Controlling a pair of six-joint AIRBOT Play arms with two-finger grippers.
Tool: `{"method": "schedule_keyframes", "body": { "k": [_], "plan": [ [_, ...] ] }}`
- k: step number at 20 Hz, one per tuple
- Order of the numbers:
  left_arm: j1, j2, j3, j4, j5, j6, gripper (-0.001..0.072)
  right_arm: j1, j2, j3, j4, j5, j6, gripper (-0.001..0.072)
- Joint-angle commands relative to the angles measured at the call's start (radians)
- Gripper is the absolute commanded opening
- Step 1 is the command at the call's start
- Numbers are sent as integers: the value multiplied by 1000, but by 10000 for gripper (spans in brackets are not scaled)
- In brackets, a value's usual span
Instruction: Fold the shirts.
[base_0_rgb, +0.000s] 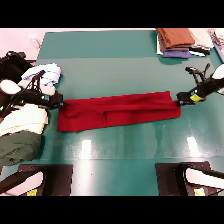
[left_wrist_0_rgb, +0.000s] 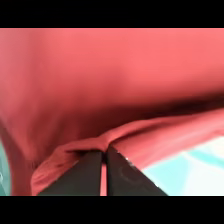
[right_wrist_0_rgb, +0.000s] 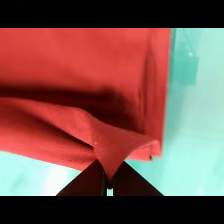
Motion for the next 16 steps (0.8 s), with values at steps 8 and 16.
{"method": "schedule_keyframes", "body": {
  "k": [8,16],
  "plan": [
    [1,-151,135,-87,35,-11,149,-179,-181,134,237,15,-102,417],
    [-245,-180,133,-134,208,-92,27,-382,-336,14,503,10,-228,533]
  ]
}}
